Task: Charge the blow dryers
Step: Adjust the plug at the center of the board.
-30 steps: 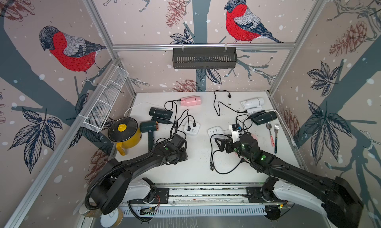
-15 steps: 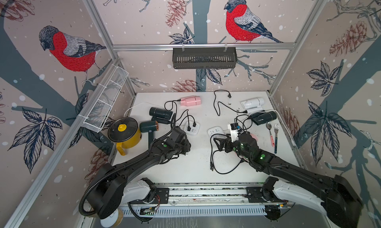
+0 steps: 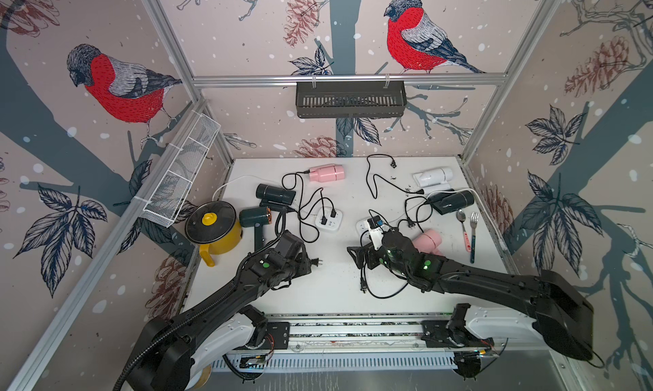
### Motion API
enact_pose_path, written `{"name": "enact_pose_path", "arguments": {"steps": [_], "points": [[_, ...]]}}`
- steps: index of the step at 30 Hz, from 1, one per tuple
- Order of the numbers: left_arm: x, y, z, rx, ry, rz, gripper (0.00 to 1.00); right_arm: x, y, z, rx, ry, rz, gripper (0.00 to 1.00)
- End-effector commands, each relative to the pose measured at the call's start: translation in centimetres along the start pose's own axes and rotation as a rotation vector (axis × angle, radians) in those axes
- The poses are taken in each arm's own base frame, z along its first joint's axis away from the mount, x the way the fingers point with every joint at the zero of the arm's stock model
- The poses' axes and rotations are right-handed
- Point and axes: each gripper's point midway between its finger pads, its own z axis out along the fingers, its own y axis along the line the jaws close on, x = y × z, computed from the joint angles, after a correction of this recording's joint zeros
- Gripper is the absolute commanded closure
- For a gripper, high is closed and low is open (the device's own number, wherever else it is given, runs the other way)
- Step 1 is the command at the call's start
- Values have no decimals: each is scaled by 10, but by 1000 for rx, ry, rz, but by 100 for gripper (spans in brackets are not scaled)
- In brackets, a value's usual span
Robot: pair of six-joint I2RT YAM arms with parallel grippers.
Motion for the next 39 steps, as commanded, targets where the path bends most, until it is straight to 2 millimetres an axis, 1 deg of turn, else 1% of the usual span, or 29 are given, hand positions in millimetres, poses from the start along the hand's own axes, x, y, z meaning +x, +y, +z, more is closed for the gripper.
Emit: {"name": "enact_pose_path", "arguments": {"steps": [1, 3, 10, 13, 19, 20, 24, 26, 28, 31, 34, 39], "points": [[1, -5, 6, 35, 1, -3, 42, -10, 8, 2, 3, -32, -29, 0], [4, -8, 10, 53, 21, -7, 42, -3, 9, 8, 7, -10, -37, 0], [12, -23, 32, 104, 108, -4, 44, -1, 11, 13, 12, -2, -37, 1], [7, -31, 37, 130, 99, -6, 45, -1, 11, 11, 16, -4, -34, 1], [-16, -48, 41, 159, 43, 10, 47, 3, 7, 7, 29, -3, -34, 1], [-21, -52, 40, 167, 29, 13, 47, 5, 7, 7, 29, 1, -37, 3], [-38, -63, 32, 192, -20, 31, 47, 7, 8, 8, 15, 13, -32, 16], [-40, -61, 28, 180, -25, 35, 47, 8, 10, 9, 2, 17, -28, 22], [-38, -55, 26, 159, -24, 37, 47, 8, 13, 9, -13, 15, -29, 28], [-32, -46, 18, 146, -21, 33, 47, 7, 17, 11, -31, 12, -38, 30], [-29, -44, 5, 166, -40, 65, 47, 8, 23, 15, -56, 24, -62, 31], [-39, -35, -17, 164, -159, 63, 47, 7, 36, 26, -111, 43, -103, 34]]}}
